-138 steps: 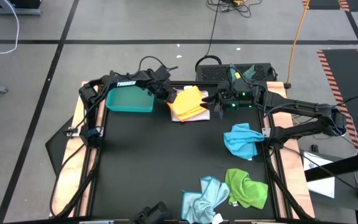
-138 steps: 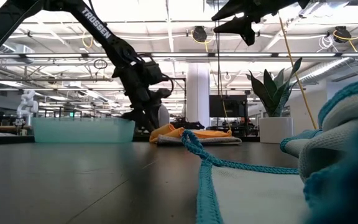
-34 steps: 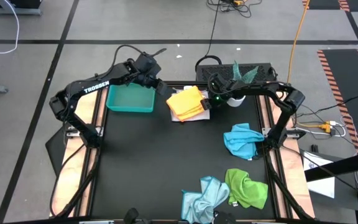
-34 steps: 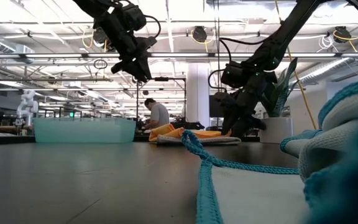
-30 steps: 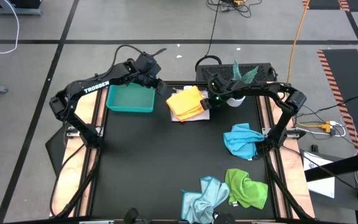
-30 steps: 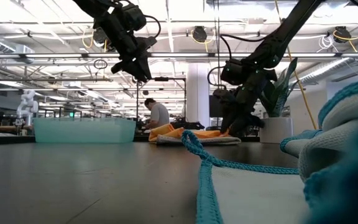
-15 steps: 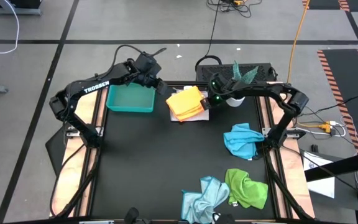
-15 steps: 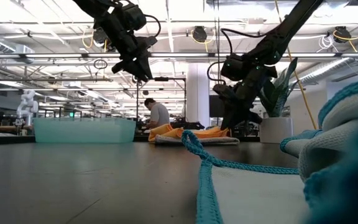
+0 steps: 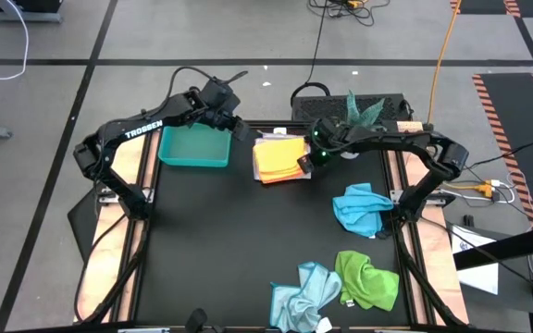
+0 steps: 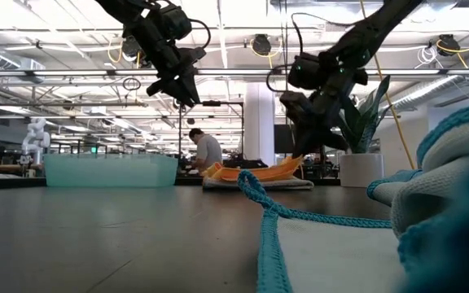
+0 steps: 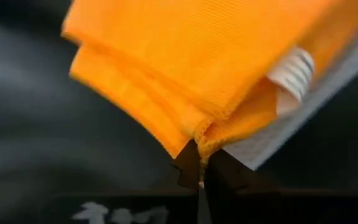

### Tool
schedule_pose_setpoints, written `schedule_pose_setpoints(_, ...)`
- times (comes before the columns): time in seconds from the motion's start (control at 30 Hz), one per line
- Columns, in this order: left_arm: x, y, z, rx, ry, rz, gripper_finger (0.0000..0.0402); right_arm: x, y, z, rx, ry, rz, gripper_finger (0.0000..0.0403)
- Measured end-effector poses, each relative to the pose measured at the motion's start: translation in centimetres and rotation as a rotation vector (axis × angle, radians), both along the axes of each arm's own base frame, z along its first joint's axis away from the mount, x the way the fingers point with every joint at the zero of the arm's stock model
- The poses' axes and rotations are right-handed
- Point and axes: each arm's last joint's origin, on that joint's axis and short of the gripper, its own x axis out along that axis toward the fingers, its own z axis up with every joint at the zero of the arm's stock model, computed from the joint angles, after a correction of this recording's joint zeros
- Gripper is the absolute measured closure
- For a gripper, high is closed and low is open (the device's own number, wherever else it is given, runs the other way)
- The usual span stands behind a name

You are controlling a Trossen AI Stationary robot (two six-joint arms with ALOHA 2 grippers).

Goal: Fold microfiber towels
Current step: Stack the folded orange microfiber towel on top of the folded gray microfiber towel

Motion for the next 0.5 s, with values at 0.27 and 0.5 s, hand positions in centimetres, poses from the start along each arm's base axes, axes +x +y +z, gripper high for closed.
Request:
schedule_pose_setpoints(0.27,-0.01,-0.01,-0.01,-0.001,0.001,-0.001,0.0293,0.53,1.06,0.02,-0.166,0.08,0.024,0.04)
schedule_pose_setpoints(0.5,-0.03,-0.03,-0.04,0.0,0.007,-0.006,0.0293,0.33,0.94,0.0,-0.133,0.061,0.077,0.035)
